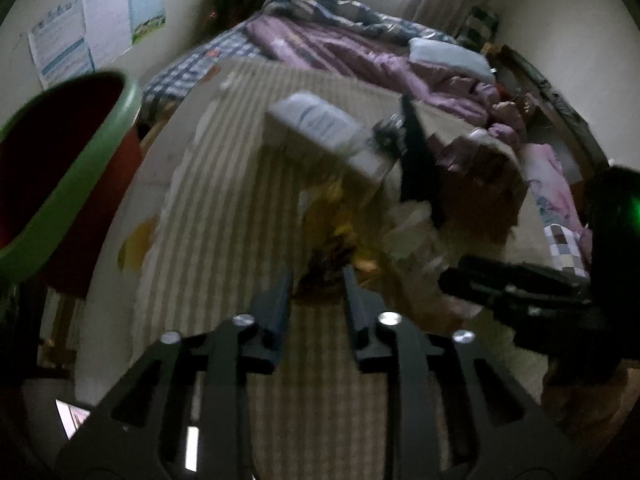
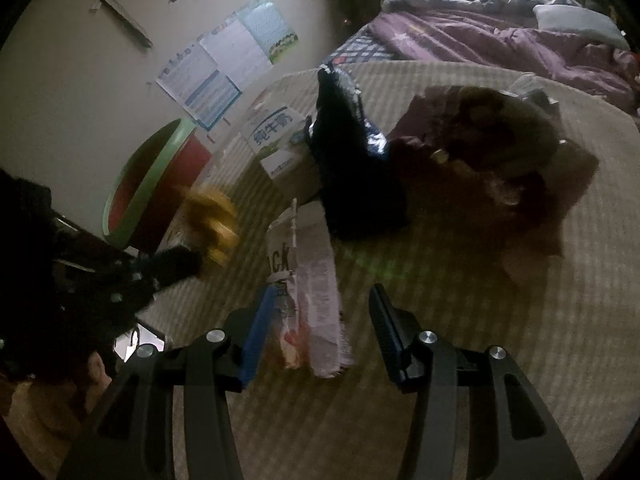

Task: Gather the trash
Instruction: 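Grasp the clear gold-foil wrapper with the left gripper while the right grasps the white POCKY bag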

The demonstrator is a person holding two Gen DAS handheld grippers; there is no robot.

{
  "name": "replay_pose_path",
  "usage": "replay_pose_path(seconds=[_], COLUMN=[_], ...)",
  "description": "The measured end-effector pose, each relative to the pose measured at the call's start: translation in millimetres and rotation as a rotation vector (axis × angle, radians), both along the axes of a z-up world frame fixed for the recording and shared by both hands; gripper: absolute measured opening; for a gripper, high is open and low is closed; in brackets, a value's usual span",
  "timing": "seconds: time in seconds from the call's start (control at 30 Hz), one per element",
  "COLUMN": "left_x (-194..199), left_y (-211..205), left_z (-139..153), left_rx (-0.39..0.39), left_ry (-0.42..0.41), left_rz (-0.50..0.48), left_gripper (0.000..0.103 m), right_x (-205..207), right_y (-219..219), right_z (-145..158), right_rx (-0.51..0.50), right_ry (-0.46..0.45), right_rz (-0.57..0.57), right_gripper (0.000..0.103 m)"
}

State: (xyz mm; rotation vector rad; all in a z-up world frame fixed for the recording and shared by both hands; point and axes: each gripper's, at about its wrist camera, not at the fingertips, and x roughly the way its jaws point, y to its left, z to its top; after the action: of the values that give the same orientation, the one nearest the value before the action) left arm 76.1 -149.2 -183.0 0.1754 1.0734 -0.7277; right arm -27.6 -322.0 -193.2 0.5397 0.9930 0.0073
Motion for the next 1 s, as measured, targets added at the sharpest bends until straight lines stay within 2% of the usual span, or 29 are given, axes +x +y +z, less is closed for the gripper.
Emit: replay_pose_path(seconds=[0.1,0.17,0.27,0.37,0.5,0.57,0.63,0.8,0.9,1.0], left_x=[1,2,7,7,-1,1,5,13,16,15], left_y=[11,17,19,15,-6,-13,-18,-23,-26,-26], left_z=[-1,0,1,2,1,-3,-8,-19,-23,-25], left_rx=[-0.043,-0.077,-0.101,-0.107,0.008,0.040,0.067,0.053,0.034,0.028], left_ry=[0.005,-0.006,-0.025,-0.070,-0.179,-0.159,-0.134,-0.064,-0.051,-0.052], left_rz=[0.052,0.088,0.123,0.128,0.045,0.022,0.020,0.005,-0.007,-0.010], left_gripper=[0.067,0.072,0.075,0.082,0.082,0.082,0.078,0.044,0.028,0.025], right_x=[1,1,0,-1,-4,-5,-5,-5,-3,0], right_y=[3,5,5,4,3,1,0,0,-1,1], right_z=[0,1,3,5,6,6,6,3,2,1], right_rx=[0.000,-0.004,-0.010,-0.020,-0.031,-0.032,-0.030,-0.025,-0.023,-0.022], right_ry=[0.000,-0.003,-0.007,-0.009,-0.011,-0.010,-0.006,0.001,0.005,0.007], right_rz=[0.003,0.002,-0.001,-0.007,-0.019,-0.023,-0.024,-0.022,-0.018,-0.014], right_gripper=[0.051,0.053,0.053,0.053,0.053,0.053,0.053,0.054,0.054,0.054])
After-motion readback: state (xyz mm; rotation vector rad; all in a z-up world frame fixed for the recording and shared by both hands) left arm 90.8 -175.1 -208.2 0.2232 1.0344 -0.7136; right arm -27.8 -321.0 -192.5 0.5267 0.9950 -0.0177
